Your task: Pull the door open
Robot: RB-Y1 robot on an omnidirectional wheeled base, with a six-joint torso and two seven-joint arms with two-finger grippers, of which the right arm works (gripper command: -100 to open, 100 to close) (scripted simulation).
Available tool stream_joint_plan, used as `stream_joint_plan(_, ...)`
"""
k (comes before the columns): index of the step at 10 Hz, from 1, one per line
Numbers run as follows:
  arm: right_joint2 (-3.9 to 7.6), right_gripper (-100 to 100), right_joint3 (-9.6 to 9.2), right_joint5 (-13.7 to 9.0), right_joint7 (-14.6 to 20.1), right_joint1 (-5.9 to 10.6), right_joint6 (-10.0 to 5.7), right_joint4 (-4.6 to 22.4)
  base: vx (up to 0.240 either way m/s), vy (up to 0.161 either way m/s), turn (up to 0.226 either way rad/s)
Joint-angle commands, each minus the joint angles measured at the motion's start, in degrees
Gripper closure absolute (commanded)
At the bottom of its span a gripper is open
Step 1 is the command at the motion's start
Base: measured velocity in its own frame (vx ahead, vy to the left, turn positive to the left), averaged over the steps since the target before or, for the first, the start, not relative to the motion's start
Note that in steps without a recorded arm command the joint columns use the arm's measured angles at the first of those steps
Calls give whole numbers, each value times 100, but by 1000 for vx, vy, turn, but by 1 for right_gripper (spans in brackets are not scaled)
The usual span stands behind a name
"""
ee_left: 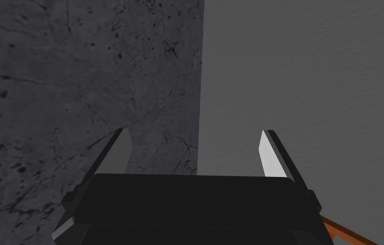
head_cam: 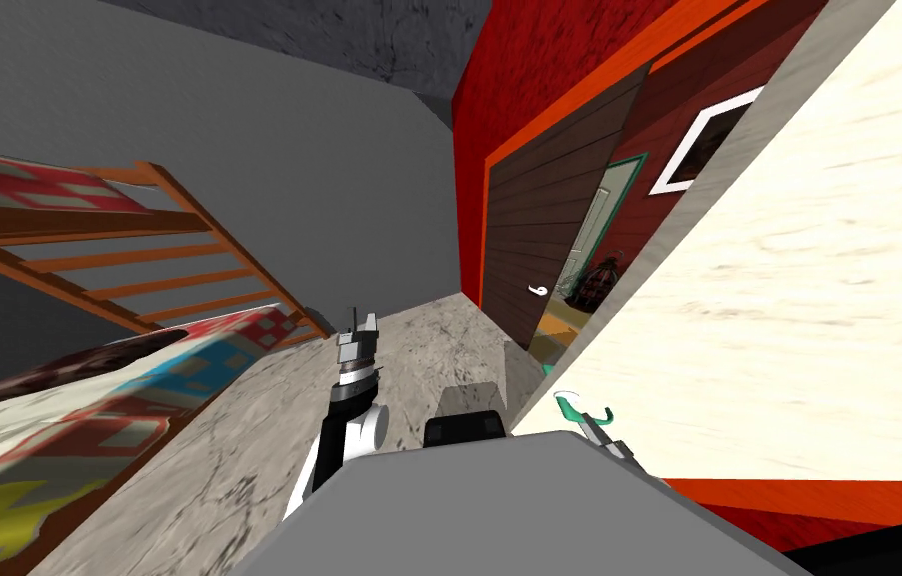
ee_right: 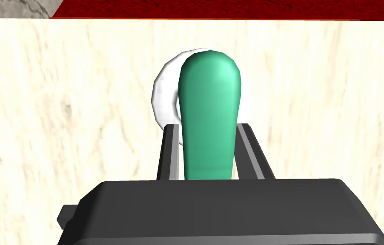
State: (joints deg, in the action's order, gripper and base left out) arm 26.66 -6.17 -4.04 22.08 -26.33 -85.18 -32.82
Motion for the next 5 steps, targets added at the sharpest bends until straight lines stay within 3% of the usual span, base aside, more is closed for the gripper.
stream_joint_plan(1,-76,100,-21,0,-31,-84,-44,-88,-59,9,162)
stream_joint_plan(3,-143,100,8,-43,-77,-198,-165,-32,-210,-8,195)
stream_joint_plan(5,-190,100,29,-73,-109,-279,-252,8,-193,7,28)
